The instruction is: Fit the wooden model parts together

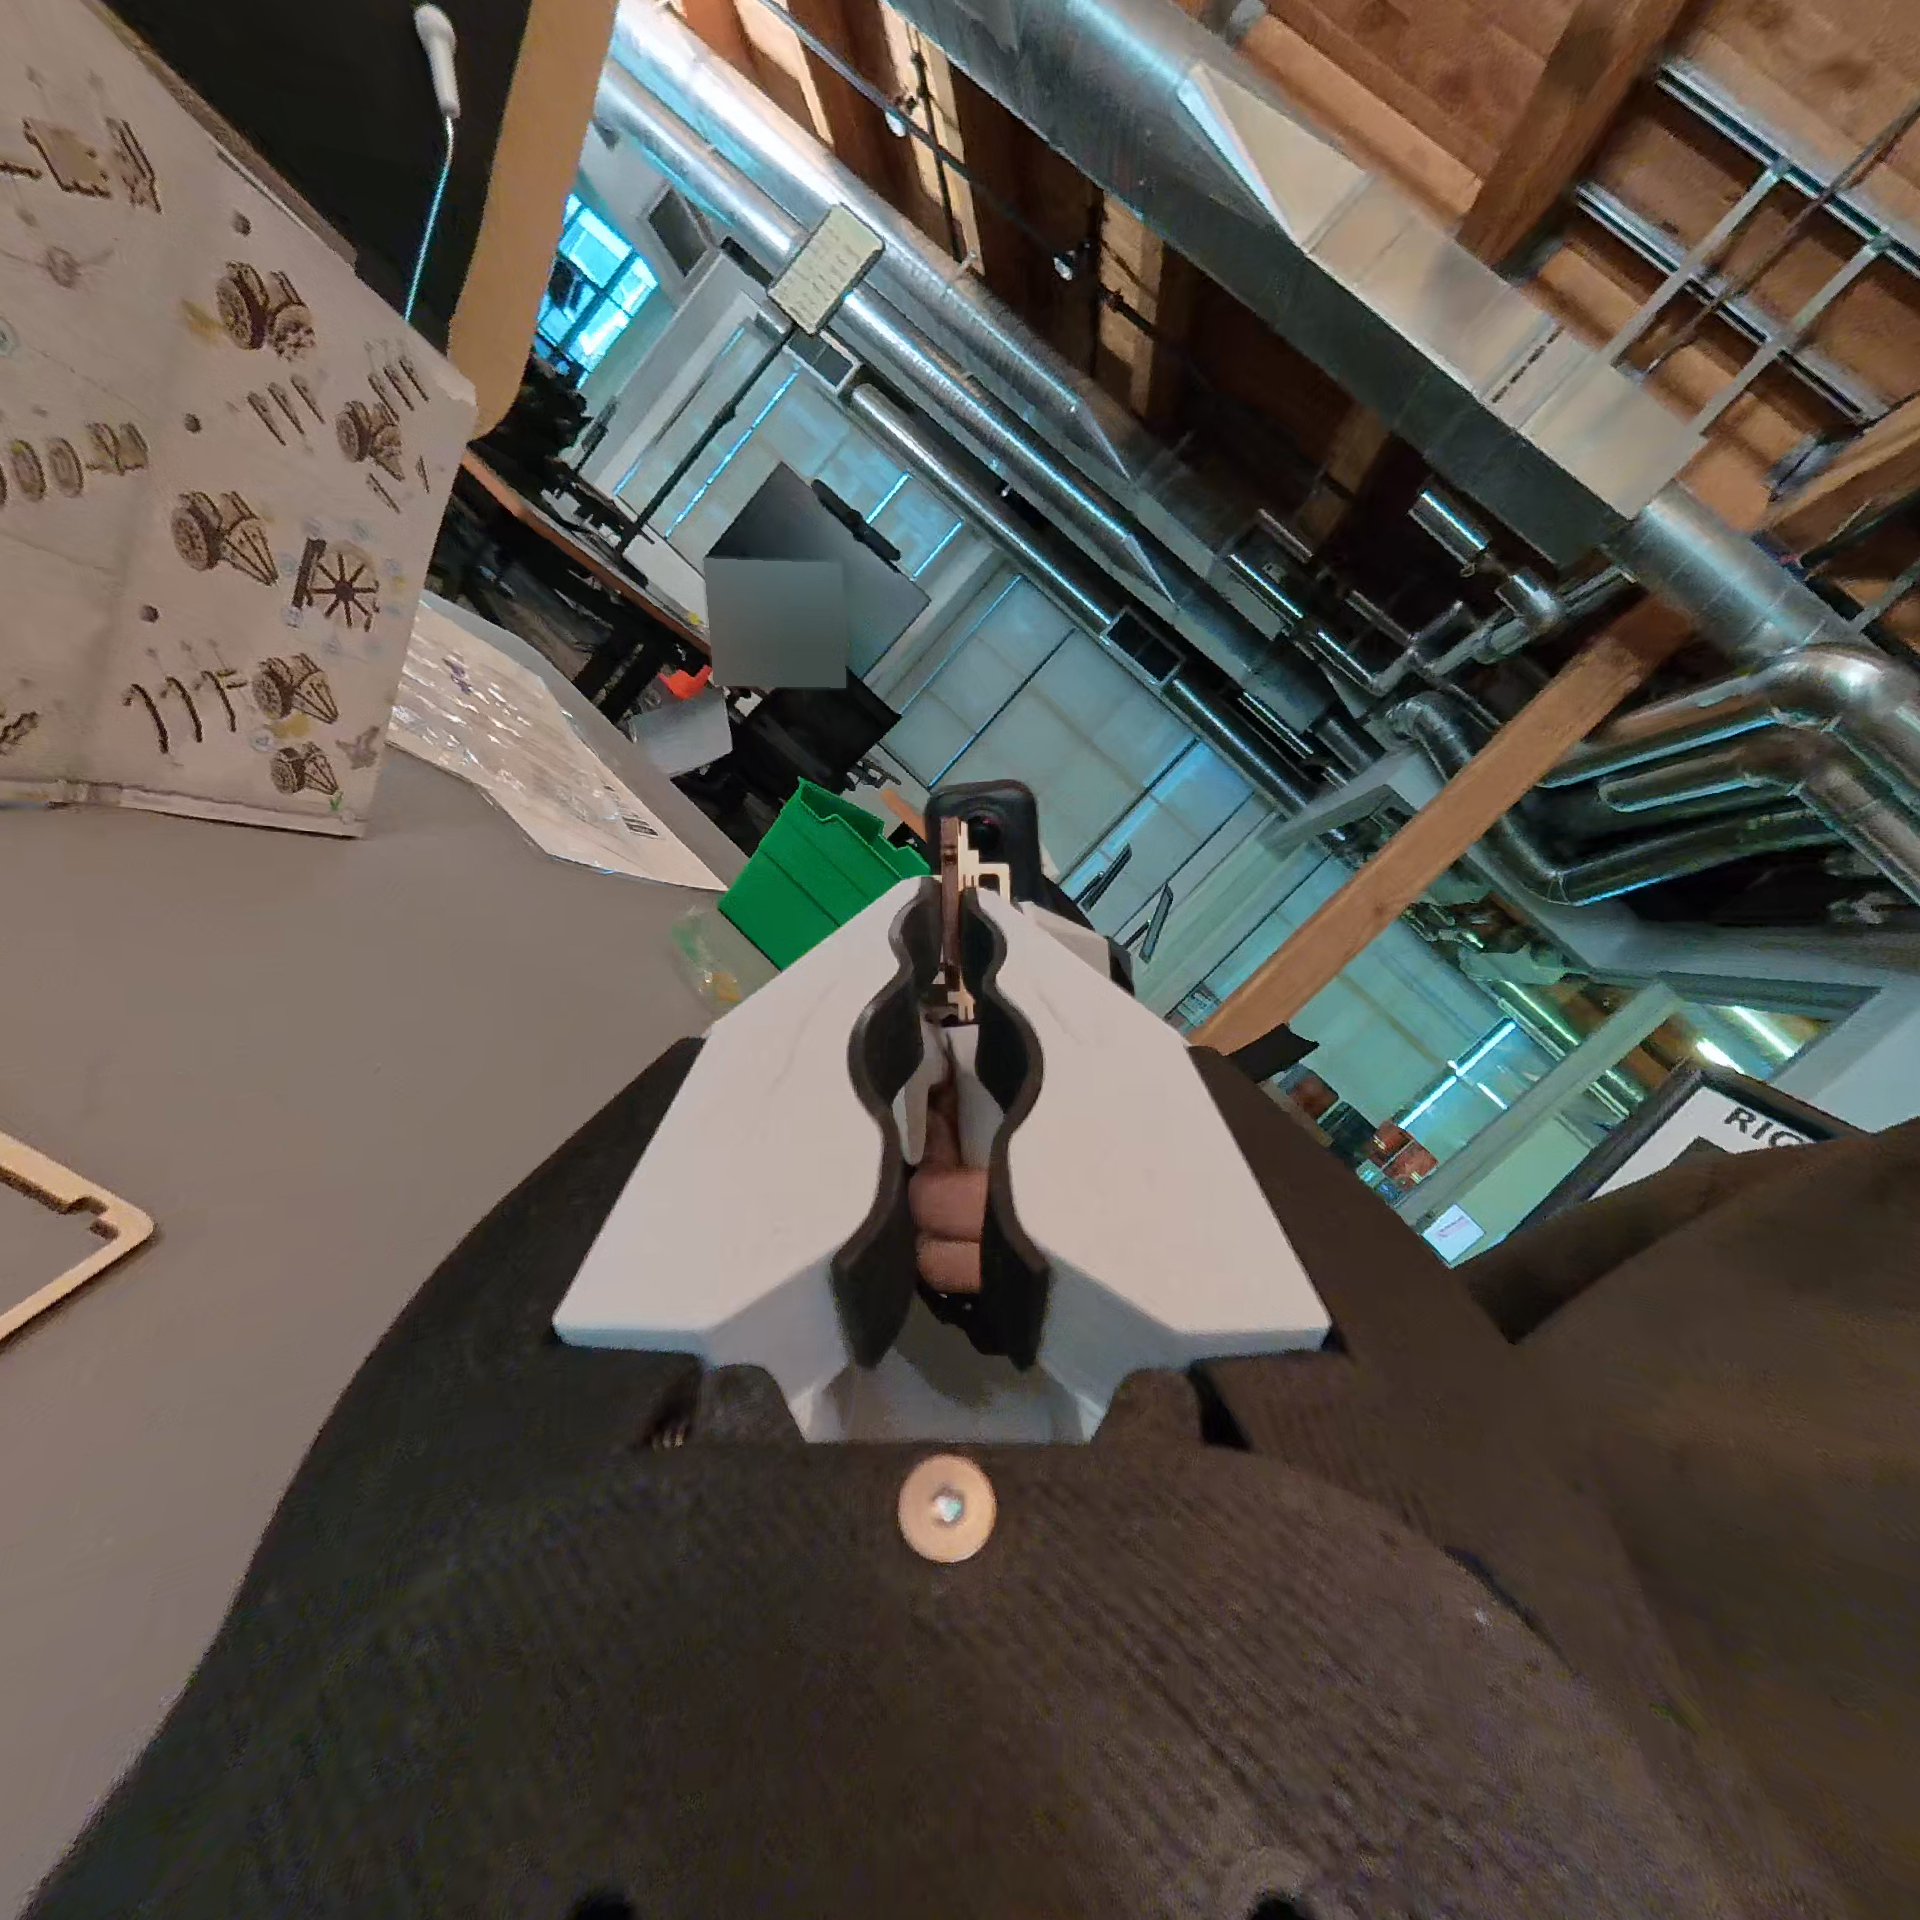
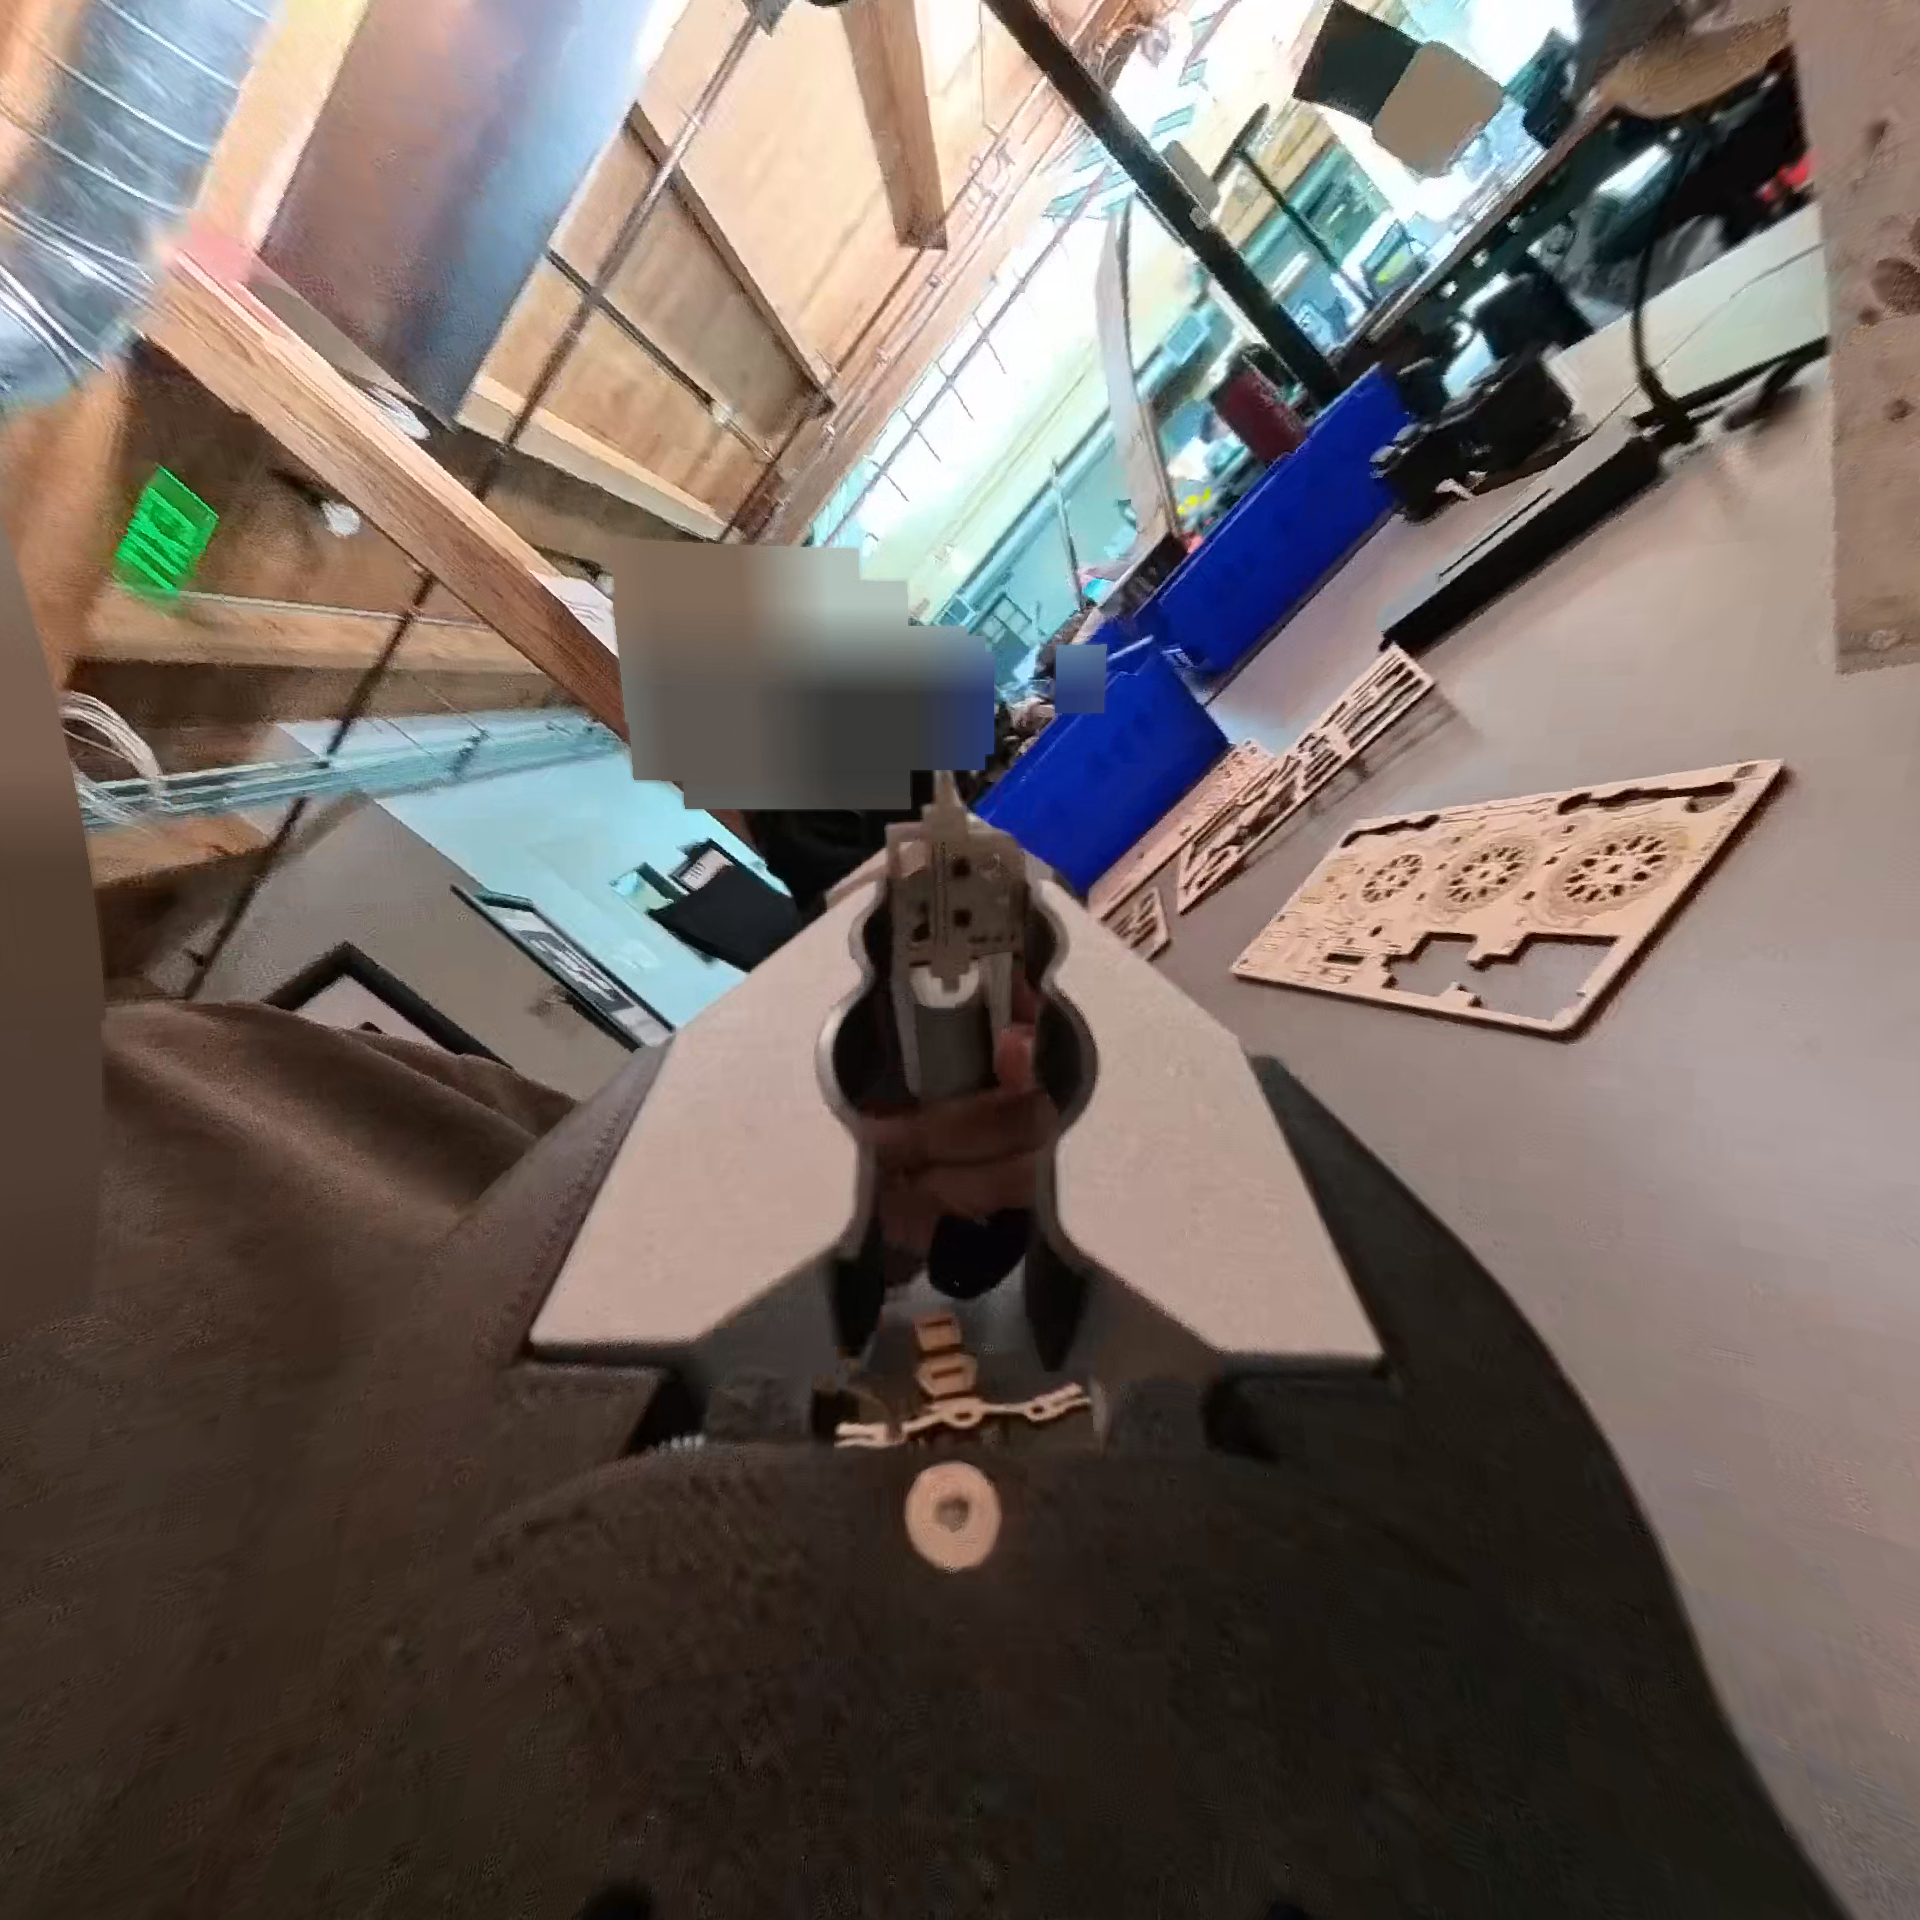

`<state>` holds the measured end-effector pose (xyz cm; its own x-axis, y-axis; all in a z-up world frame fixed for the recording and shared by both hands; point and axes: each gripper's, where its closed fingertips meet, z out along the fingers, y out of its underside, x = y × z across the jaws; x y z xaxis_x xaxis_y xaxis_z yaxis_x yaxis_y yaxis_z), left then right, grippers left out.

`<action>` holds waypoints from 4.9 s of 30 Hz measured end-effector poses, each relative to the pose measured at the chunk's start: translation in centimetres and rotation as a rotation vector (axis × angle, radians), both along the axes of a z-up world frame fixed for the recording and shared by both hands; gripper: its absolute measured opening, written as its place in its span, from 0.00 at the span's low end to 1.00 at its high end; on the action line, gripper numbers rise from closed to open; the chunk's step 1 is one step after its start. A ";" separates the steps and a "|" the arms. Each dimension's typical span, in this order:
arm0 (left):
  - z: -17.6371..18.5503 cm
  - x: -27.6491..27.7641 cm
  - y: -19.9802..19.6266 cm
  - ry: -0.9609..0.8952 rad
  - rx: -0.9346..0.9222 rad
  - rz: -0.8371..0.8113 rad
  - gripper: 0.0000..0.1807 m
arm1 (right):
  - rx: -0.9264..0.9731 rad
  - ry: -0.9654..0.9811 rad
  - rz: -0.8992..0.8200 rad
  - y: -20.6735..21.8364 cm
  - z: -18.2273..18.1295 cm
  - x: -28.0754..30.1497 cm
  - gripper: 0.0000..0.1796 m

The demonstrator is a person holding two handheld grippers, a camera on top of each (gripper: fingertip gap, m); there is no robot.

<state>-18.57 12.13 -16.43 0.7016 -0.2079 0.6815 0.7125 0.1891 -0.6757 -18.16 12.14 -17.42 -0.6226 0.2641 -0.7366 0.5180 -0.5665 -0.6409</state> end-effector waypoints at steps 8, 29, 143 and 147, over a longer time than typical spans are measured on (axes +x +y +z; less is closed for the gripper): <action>0.4 0.6 0.0 -0.053 0.036 -0.112 0.00 | -0.003 -0.015 0.080 0.1 0.7 0.9 0.14; -2.9 -2.5 -0.3 0.146 -0.235 0.306 0.00 | 0.559 0.037 -0.336 1.7 -2.9 -1.5 0.18; -5.9 -1.5 1.5 0.610 -0.667 0.405 0.01 | 0.854 0.070 -0.483 1.9 -4.5 -2.9 0.01; -6.1 -1.7 1.5 0.687 -0.708 0.448 0.01 | 0.806 0.046 -0.496 2.1 -4.7 -3.1 0.02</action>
